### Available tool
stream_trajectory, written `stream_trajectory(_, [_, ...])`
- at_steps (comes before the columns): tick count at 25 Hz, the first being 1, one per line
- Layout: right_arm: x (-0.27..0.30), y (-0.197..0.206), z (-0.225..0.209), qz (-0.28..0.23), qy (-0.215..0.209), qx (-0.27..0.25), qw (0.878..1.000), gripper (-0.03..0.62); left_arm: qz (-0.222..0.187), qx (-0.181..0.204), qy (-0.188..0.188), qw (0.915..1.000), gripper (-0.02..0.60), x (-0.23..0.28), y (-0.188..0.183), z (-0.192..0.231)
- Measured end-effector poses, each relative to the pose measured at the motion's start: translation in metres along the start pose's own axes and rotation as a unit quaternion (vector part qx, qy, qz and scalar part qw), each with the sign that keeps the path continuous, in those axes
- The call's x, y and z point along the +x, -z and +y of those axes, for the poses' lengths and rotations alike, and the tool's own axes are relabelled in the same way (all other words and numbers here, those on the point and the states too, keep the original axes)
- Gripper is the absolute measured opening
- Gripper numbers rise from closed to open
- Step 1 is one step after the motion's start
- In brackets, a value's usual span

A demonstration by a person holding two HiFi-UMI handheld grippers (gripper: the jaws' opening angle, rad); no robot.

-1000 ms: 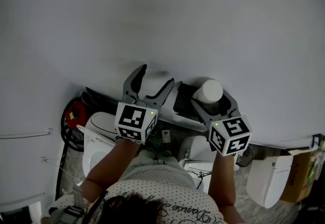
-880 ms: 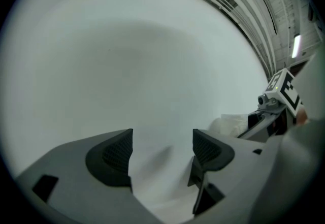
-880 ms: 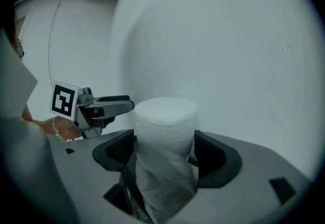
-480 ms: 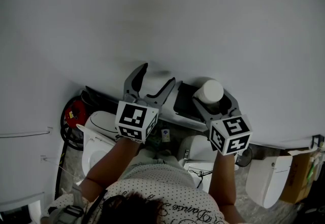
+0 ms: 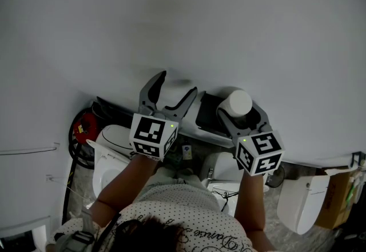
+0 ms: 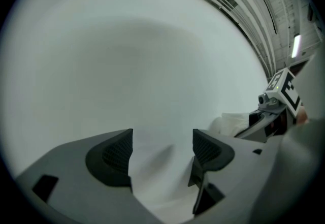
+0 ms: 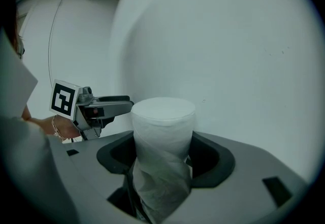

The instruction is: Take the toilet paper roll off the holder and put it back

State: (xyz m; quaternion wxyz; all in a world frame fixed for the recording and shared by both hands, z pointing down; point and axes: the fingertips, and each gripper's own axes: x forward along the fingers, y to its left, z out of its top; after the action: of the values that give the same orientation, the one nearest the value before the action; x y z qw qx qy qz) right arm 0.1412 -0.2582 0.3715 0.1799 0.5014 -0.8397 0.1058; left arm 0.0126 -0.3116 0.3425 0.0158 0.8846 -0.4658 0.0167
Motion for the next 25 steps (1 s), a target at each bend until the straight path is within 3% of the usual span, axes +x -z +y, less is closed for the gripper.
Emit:
stream_trajectory(9, [-0.005,-0.007,-0.002,-0.008,-0.002,-0.005,1.0,0.307,-0.001,0.0,0.003,1.0,0.353,-0.002,0.001,-0.002])
stream_trajectory(25, [-0.035,-0.056,-0.003,-0.061,0.004,-0.028,0.998,0.305,-0.009,0.007,0.004,0.9999,0.353,-0.006,-0.01,-0.006])
